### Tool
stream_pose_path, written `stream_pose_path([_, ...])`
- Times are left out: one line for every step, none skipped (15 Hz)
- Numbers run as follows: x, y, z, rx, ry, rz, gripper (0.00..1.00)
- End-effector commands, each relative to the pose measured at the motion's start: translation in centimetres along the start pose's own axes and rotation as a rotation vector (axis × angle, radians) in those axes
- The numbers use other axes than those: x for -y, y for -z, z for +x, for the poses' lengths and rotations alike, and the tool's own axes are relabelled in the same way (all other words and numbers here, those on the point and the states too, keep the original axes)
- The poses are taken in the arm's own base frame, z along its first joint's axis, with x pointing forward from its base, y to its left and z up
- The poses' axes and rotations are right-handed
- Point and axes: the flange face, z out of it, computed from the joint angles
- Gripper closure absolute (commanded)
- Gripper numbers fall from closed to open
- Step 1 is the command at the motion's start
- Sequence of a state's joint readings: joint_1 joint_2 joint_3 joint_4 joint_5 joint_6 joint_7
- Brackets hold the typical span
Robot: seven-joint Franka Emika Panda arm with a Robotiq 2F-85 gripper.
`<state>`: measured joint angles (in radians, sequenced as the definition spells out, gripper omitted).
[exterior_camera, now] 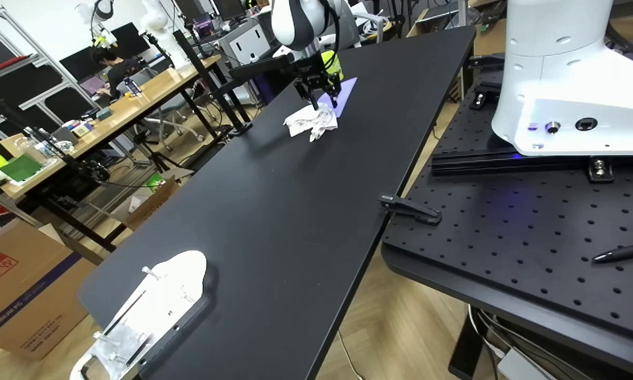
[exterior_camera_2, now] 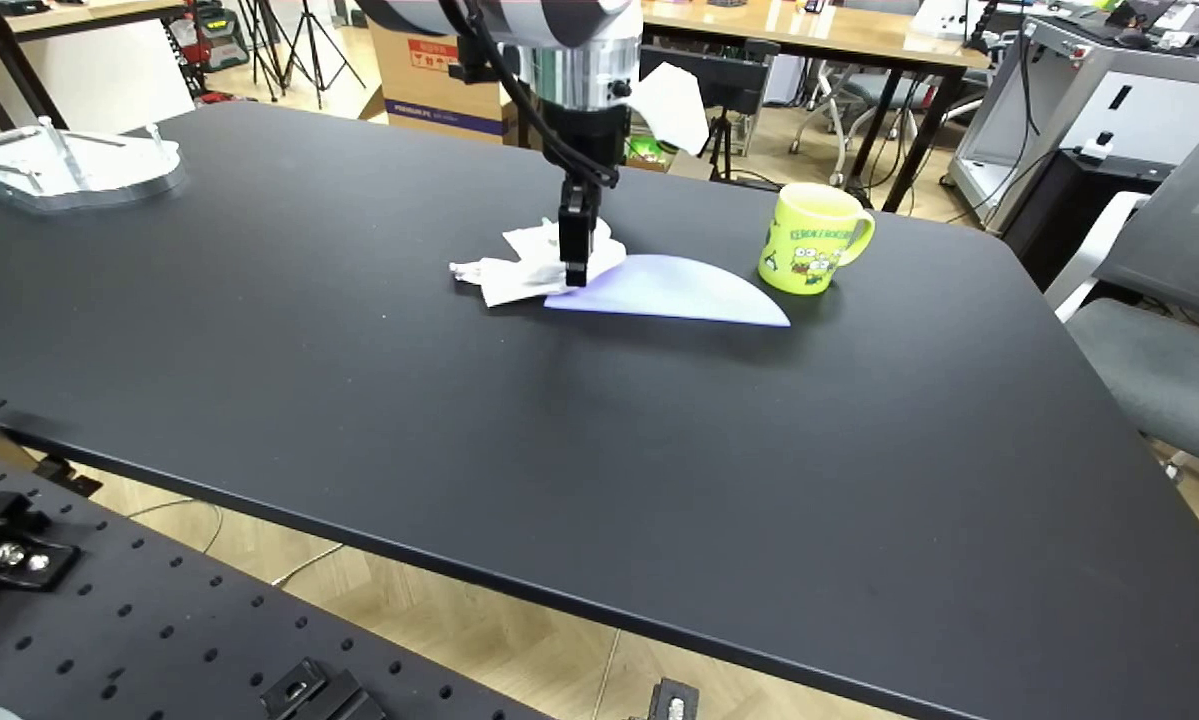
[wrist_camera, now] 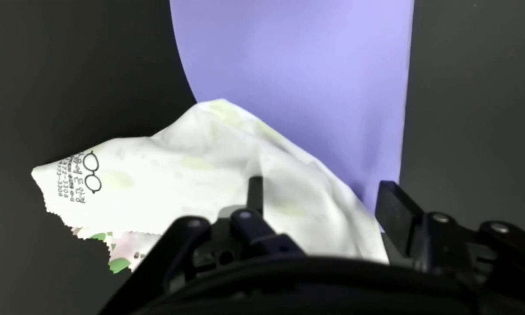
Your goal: Put the white cloth on the rack.
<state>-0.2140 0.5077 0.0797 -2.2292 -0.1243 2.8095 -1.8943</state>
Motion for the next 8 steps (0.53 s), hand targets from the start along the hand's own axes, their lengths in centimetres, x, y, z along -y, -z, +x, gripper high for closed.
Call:
stream_pose_path([-0.74, -0.34, -0.63, 0.017, 0.025, -0.015, 0.62])
stream_pose_path([-0.75, -0.45, -0.67, 0.018, 0.029, -0.016, 0.69])
stream_pose_path([-0.74, -0.56, -0.7, 0.018, 0.03, -0.016, 0.75])
stream_pose_path([-0.75, -0.62, -0.73, 0.017, 0.031, -0.017, 0.82])
stream_pose_path([-0.76, -0.67, -0.74, 0.018, 0.033, -0.017, 0.9])
stream_pose_path([-0.74, -0.69, -0.74, 0.017, 0.034, -0.019, 0.95])
stream_pose_path([-0.71, -0.64, -0.72, 0.014, 0.034, -0.021, 0.99])
stream_pose_path([-0.7, -0.52, -0.68, 0.012, 0.031, -0.023, 1.0])
